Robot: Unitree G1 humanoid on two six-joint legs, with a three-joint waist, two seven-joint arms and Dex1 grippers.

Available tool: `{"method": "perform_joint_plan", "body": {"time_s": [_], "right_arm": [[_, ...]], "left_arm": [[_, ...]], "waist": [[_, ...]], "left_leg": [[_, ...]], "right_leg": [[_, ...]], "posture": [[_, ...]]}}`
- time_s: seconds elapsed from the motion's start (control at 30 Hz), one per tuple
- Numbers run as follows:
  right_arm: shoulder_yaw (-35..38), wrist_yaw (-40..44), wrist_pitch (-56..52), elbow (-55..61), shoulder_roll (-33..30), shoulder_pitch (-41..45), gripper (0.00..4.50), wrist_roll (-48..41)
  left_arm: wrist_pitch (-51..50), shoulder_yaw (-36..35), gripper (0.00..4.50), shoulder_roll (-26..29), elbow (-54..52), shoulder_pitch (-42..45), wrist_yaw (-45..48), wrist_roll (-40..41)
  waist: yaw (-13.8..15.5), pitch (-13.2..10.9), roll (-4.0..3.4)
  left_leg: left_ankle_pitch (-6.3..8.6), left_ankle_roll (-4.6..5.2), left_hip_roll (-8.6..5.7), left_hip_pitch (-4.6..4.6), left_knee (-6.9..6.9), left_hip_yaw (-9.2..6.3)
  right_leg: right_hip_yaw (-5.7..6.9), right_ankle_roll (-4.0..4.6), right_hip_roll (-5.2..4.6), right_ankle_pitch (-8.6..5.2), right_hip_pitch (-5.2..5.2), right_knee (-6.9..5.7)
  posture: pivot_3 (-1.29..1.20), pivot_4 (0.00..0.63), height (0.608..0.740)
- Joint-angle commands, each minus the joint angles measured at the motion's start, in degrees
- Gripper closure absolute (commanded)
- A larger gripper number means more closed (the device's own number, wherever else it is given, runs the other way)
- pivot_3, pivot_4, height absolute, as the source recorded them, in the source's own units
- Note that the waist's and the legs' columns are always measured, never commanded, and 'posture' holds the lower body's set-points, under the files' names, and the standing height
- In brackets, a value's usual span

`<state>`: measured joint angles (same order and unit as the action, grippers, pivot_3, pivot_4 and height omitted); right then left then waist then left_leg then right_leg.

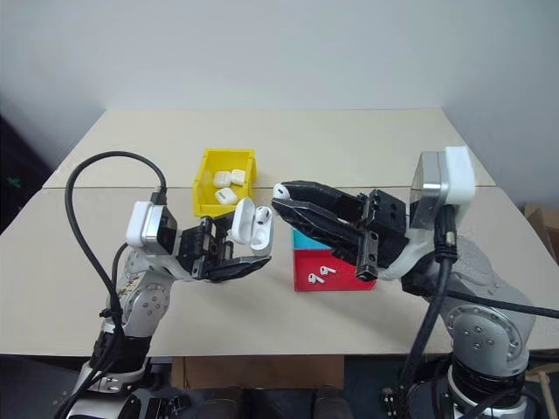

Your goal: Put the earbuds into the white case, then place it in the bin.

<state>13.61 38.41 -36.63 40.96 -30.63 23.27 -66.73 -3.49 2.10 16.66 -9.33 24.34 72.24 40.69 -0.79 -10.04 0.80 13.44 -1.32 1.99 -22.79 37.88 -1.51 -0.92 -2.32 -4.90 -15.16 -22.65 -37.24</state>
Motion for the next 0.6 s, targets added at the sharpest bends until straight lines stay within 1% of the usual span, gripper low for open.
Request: {"method": "perform_joint_plan", "body": {"time_s": [0.03,0.27,0.6], "right_arm": [[-0.93,-0.64,0.08,1.19,-1.16,-0.54,3.23,-2.51],[-3.67,-1.09,0.68,0.63,-1.68,-1.76,3.23,-1.92],[-5.5,-1.18,0.66,-0.86,-1.71,-1.7,3.23,-0.64]], "left_arm": [[1.39,-0.12,1.74,-0.51,-0.69,0.7,0.27,-0.09],[2.24,0.1,1.74,-1.19,-0.62,0.5,0.54,-0.8],[2.46,0.24,1.74,-1.29,-0.94,-0.03,0.19,-0.96]], "waist": [[-0.03,0.0,0.0],[-0.02,0.0,0.0],[-0.02,0.0,0.0]], "left_leg": [[0.0,0.0,0.0,0.01,0.0,0.0],[0.0,0.0,0.0,0.03,0.0,-0.01],[0.0,0.0,0.0,0.03,0.0,-0.01]], "right_leg": [[0.01,0.0,0.0,0.0,0.01,0.01],[0.01,-0.01,0.0,0.01,0.05,0.05],[0.01,-0.02,0.0,0.02,0.06,0.06]], "posture": [[0.0,0.15,0.74],[0.0,0.15,0.74],[0.0,0.15,0.74]]}}
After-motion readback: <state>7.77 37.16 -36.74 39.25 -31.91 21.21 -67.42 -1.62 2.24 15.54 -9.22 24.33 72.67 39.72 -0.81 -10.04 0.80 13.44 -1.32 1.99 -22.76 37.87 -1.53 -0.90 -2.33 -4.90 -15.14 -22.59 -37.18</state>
